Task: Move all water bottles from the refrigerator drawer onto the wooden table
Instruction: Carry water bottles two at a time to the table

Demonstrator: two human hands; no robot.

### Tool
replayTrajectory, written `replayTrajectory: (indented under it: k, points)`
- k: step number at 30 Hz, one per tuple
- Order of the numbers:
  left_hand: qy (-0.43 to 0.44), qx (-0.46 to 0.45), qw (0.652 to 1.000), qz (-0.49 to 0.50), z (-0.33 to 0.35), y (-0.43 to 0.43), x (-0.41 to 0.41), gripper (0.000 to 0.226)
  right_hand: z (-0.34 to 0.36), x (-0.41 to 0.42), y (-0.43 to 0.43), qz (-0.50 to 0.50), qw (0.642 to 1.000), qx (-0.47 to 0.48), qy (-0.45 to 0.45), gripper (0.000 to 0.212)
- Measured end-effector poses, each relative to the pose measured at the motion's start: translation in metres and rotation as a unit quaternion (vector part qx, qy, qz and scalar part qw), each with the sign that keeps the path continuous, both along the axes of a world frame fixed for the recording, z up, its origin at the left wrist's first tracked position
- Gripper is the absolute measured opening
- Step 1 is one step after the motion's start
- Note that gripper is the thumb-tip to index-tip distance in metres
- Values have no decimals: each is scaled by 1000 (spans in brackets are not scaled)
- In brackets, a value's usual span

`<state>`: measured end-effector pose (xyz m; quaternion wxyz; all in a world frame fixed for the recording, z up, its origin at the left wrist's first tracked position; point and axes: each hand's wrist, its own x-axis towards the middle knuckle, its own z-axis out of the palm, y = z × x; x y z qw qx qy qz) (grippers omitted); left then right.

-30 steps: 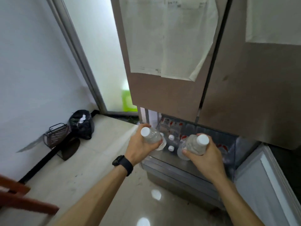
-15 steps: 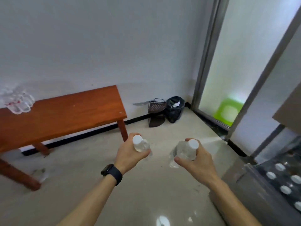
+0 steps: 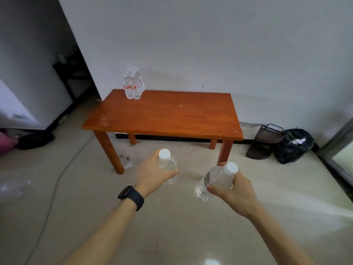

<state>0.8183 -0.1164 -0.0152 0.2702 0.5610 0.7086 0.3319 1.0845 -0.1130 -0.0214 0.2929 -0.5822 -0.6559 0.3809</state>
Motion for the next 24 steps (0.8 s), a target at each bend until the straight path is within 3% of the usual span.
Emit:
replayTrajectory:
  k: [7,17,20,24]
  points:
    - [19,-14,999,49,-3,60,-86,31,-9,-85,79,36,999,-5,-6,68]
    - [59,-20,997,42,4,235,-184,36,-25,-193,268,49,998,-5,36,51]
    - [54,-18,998,36,1,288,-212,47,-21,-221,325,52,998,-7,35,41]
    - [53,-27,998,33,-5,353,-248,70,-25,-253,393,68,997,-21,24,45]
